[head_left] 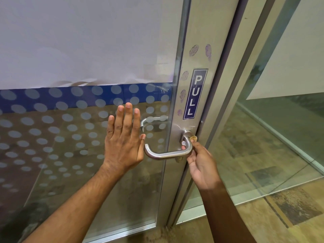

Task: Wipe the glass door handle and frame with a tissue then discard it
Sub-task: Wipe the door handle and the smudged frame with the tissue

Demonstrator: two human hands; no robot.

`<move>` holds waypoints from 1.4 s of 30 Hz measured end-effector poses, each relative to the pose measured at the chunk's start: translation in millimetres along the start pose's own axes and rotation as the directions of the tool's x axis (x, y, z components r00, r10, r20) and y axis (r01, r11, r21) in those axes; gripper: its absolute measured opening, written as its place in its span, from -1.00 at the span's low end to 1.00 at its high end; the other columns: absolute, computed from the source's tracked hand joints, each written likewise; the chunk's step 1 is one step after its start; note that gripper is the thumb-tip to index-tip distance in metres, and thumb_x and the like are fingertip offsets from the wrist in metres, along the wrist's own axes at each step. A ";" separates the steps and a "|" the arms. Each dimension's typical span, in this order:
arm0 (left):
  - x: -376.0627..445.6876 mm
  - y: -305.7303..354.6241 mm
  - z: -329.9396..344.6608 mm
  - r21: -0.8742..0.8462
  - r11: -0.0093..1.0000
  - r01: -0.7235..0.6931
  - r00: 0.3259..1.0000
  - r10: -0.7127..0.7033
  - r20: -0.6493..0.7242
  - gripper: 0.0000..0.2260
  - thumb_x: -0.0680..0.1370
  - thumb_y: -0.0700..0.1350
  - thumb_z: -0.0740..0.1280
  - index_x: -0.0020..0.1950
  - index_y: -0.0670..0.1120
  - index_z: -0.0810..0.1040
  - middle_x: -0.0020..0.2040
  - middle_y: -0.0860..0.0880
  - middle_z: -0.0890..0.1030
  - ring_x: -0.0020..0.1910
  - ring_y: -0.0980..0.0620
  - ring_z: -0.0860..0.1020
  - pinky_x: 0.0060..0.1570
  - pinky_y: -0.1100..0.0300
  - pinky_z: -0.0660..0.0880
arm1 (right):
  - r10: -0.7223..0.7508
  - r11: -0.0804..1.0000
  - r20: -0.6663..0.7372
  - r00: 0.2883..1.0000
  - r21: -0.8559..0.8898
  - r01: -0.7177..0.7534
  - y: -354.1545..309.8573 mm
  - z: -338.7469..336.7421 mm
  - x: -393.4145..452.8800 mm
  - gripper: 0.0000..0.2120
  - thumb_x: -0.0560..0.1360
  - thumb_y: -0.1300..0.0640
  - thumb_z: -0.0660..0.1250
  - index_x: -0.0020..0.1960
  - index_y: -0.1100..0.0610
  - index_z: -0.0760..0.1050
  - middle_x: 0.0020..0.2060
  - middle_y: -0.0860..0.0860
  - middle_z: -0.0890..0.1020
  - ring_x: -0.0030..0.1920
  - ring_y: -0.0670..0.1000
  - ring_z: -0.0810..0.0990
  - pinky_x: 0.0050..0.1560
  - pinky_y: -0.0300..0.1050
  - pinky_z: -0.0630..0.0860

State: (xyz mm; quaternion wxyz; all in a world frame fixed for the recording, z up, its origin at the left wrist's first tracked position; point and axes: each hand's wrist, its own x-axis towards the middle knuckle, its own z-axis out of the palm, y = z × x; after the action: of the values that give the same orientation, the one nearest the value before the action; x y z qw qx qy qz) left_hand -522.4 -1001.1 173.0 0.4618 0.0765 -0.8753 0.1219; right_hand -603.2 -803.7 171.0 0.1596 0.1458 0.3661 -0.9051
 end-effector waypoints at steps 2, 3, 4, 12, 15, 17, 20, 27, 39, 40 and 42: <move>-0.1 0.3 0.7 0.000 1.000 0.002 1.000 -0.002 -0.007 -0.28 0.58 0.03 0.13 0.59 -0.21 -0.17 0.59 -0.11 -0.34 0.59 -0.10 -0.29 0.55 -0.03 -0.30 | 0.116 0.983 0.033 0.993 0.142 -0.120 2.3 -0.6 -1.8 -0.92 0.56 0.36 0.26 -0.02 0.35 0.51 -0.31 0.18 0.70 -0.34 0.02 0.71 -0.25 -0.14 0.66; -0.1 0.3 0.9 -0.001 1.000 0.001 1.000 -0.001 -0.009 -0.28 0.58 0.03 0.13 0.59 -0.21 -0.17 0.59 -0.11 -0.34 0.59 -0.10 -0.29 0.55 -0.03 -0.30 | 0.165 0.965 0.043 0.985 0.201 -0.170 3.6 -0.2 -2.8 -0.91 0.57 0.35 0.25 -0.03 0.36 0.52 -0.30 0.19 0.70 -0.33 0.03 0.71 -0.23 -0.13 0.66; 0.0 0.2 1.1 -0.001 1.000 0.000 1.000 0.000 -0.009 -0.27 0.58 0.03 0.13 0.59 -0.21 -0.18 0.59 -0.11 -0.34 0.59 -0.09 -0.29 0.55 -0.03 -0.30 | 0.206 0.943 0.051 0.977 0.258 -0.212 4.6 0.5 -4.4 -0.90 0.57 0.34 0.26 -0.04 0.36 0.52 -0.29 0.21 0.70 -0.33 0.04 0.71 -0.22 -0.12 0.66; 0.1 0.3 -0.3 0.007 1.000 0.001 1.000 -0.001 0.005 -0.26 0.58 0.03 0.13 0.59 -0.20 -0.20 0.59 -0.10 -0.37 0.58 -0.08 -0.31 0.54 -0.02 -0.31 | 0.336 0.806 0.087 0.938 0.488 -0.334 15.9 13.9 -15.2 -0.83 0.54 0.38 0.23 -0.05 0.45 0.57 -0.19 0.29 0.68 -0.24 0.14 0.70 -0.37 -0.11 0.66; 0.8 0.0 -1.2 -0.003 1.000 -0.001 1.000 0.001 0.007 -0.25 0.58 0.04 0.13 0.60 -0.17 -0.24 0.58 -0.09 -0.37 0.58 -0.07 -0.32 0.54 -0.02 -0.31 | 0.282 0.887 0.035 0.959 0.371 -0.274 19.1 15.5 -12.6 -0.78 0.54 0.45 0.17 -0.12 0.41 0.59 -0.30 0.26 0.68 -0.37 0.12 0.70 -0.34 -0.10 0.66; 0.4 0.2 -1.2 -0.010 1.000 0.000 1.000 0.000 0.010 -0.24 0.57 0.04 0.13 0.60 -0.16 -0.25 0.58 -0.09 -0.38 0.58 -0.07 -0.32 0.54 -0.02 -0.31 | 0.180 0.963 -0.055 0.982 0.211 -0.165 20.5 13.2 -10.6 -0.81 0.53 0.51 0.17 0.04 0.39 0.52 -0.21 0.27 0.67 -0.35 0.10 0.70 -0.33 -0.08 0.66; 0.5 0.8 -2.0 -0.012 1.000 0.003 1.000 -0.003 0.011 -0.23 0.57 0.04 0.13 0.60 -0.15 -0.26 0.58 -0.09 -0.37 0.58 -0.07 -0.31 0.55 -0.01 -0.31 | 0.008 0.999 -0.150 0.989 0.045 -0.002 16.4 1.4 -7.7 -0.82 0.55 0.45 0.22 0.11 0.28 0.46 -0.11 0.22 0.64 -0.20 0.09 0.67 -0.30 -0.11 0.62; 0.6 2.9 -6.8 -0.035 0.999 0.011 1.000 -0.011 -0.016 -0.21 0.53 0.02 0.21 0.60 -0.19 -0.16 0.60 -0.10 -0.32 0.59 -0.08 -0.27 0.56 -0.02 -0.27 | -0.483 0.823 -0.014 0.875 -0.348 0.449 0.2 -2.9 -22.0 -0.79 0.52 0.29 0.37 0.07 0.03 0.53 -0.14 0.01 0.73 -0.10 -0.10 0.71 -0.13 -0.29 0.59; 10.6 -3.5 -6.6 0.032 0.999 0.004 0.999 -0.002 -0.052 -0.23 0.57 0.06 0.15 0.60 -0.20 -0.21 0.60 -0.14 -0.30 0.60 -0.08 -0.25 0.56 0.00 -0.26 | -0.774 -0.160 0.591 0.229 -0.531 0.832 -16.4 34.2 -24.3 -0.74 0.44 0.38 0.44 0.11 0.23 0.63 -0.01 0.09 0.61 0.05 0.01 0.56 0.09 -0.24 0.53; 10.8 -3.6 -6.1 0.043 0.999 0.004 0.999 -0.001 -0.051 -0.23 0.57 0.06 0.14 0.60 -0.20 -0.22 0.60 -0.14 -0.30 0.60 -0.08 -0.25 0.56 0.00 -0.27 | -0.770 -0.223 0.609 0.188 -0.533 0.816 -17.1 36.7 -21.8 -0.74 0.43 0.36 0.46 0.11 0.21 0.64 -0.01 0.09 0.61 0.05 0.03 0.53 0.08 -0.24 0.51; 11.7 -3.5 -5.5 0.057 0.998 0.001 0.999 0.002 -0.050 -0.24 0.57 0.07 0.12 0.59 -0.21 -0.22 0.60 -0.14 -0.31 0.60 -0.08 -0.26 0.56 0.00 -0.27 | -0.751 -0.281 0.644 0.144 -0.510 0.813 -17.4 41.2 -16.9 -0.73 0.43 0.35 0.47 0.12 0.20 0.64 -0.03 0.11 0.61 0.04 0.05 0.53 0.06 -0.20 0.53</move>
State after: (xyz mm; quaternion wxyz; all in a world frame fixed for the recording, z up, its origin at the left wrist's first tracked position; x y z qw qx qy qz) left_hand -523.7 -1003.1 186.2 0.4812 0.0862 -0.8596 0.1487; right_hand -600.9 -818.0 216.6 -0.4160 -0.2560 0.7276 -0.4816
